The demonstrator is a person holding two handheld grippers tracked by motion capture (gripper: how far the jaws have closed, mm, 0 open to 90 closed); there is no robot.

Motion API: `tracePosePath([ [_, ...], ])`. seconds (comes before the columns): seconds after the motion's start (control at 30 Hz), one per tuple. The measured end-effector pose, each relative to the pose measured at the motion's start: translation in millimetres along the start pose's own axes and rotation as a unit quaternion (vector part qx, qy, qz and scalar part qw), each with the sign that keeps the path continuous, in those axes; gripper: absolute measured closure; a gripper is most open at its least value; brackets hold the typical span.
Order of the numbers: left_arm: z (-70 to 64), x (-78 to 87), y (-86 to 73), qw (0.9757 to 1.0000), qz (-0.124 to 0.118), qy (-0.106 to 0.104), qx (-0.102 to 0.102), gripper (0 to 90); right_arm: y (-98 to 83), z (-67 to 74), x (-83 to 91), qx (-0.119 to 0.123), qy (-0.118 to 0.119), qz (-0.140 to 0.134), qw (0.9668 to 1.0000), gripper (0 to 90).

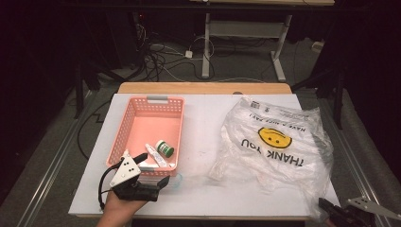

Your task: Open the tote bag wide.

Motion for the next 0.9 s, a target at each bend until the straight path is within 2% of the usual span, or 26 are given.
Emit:
tracePosePath([
  [0.2,-0.4,-0.6,0.9,1.0,-0.001,-0.001,0.001,0.0,6.3,13.2,-1.1,0.02,0.011,-0.008,0.9997,89.3],
  [0.9,2.0,-1.7,-1.3,1.0,0.007,-0.001,0.006,0.0,13.4,37.6,-6.1,0.053,0.031,-0.009,0.9981,88.3],
])
Point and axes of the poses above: each handheld gripper's, and its own axes: x roughly backward along the jaws, y roughly out of its top, z roughly to its left, the point moved 8 cm from there along -x, roughly forward along the jaws, and after that the axes turned 1 degree about y, right-handed, at the moved point
